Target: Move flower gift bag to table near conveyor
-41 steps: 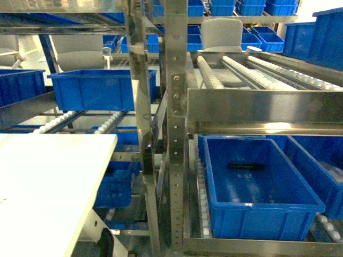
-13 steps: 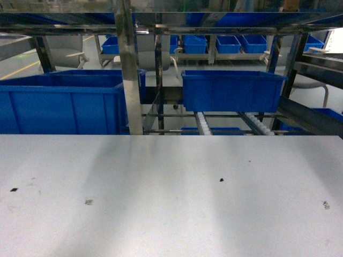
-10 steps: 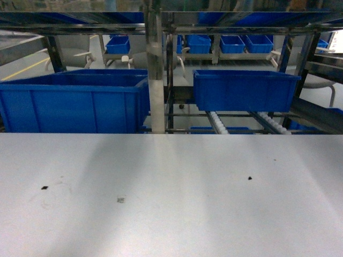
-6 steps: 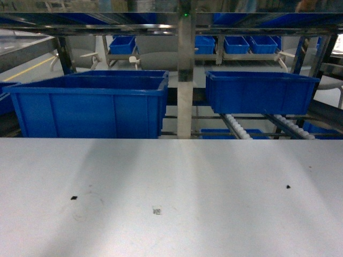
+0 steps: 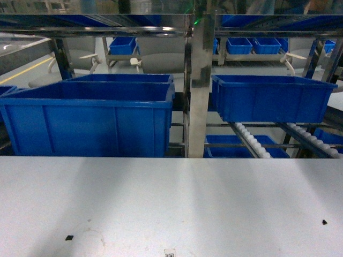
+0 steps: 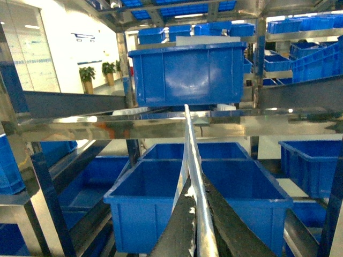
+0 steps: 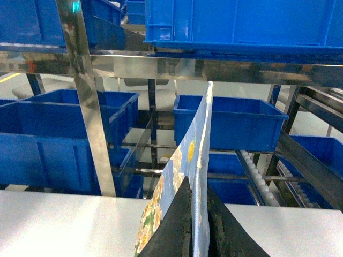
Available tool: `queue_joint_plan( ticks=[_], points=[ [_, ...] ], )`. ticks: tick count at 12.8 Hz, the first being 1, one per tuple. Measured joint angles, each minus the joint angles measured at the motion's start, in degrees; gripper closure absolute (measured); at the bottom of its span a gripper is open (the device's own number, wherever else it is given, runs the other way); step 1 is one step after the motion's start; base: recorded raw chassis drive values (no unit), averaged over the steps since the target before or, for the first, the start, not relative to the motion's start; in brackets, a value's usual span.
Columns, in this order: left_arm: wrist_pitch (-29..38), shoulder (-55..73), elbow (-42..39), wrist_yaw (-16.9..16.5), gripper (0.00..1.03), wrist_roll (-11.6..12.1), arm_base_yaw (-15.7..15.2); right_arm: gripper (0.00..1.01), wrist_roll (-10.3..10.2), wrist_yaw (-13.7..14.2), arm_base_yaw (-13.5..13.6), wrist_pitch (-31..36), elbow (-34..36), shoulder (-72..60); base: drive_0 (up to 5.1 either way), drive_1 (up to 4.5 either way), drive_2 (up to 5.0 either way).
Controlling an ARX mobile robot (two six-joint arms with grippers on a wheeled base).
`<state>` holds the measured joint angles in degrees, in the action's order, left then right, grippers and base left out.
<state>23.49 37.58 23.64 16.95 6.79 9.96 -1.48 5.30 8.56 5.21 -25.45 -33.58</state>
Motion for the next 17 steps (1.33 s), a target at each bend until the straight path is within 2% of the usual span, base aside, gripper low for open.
queue_joint_plan(
  ticks=[13, 14, 16, 17],
  points=[
    [0.35, -0.35, 0.0, 0.02, 1.01, 0.0, 0.0, 0.98, 0.0, 0.0, 0.0, 0.11, 0.0, 0.31, 0.0, 0.0, 0.0],
    [0.35, -0.37, 0.0, 0.02, 1.01, 0.0, 0.0, 0.98, 0.9, -0.09, -0.09, 1.51, 0.11, 0.13, 0.0, 0.0, 0.0],
    [0.35, -0.37, 0.0, 0.02, 1.01, 0.0, 0.0, 0.98, 2.49, -2.82, -3.54, 5.7, 0.24, -2.91, 0.0, 0.0, 0.0],
    [0.35, -0.37, 0.0, 0.02, 1.01, 0.0, 0.0, 0.98, 3.04, -3.34, -4.24, 7.45, 0.26, -5.68, 0.0, 0.0, 0.0]
  ],
)
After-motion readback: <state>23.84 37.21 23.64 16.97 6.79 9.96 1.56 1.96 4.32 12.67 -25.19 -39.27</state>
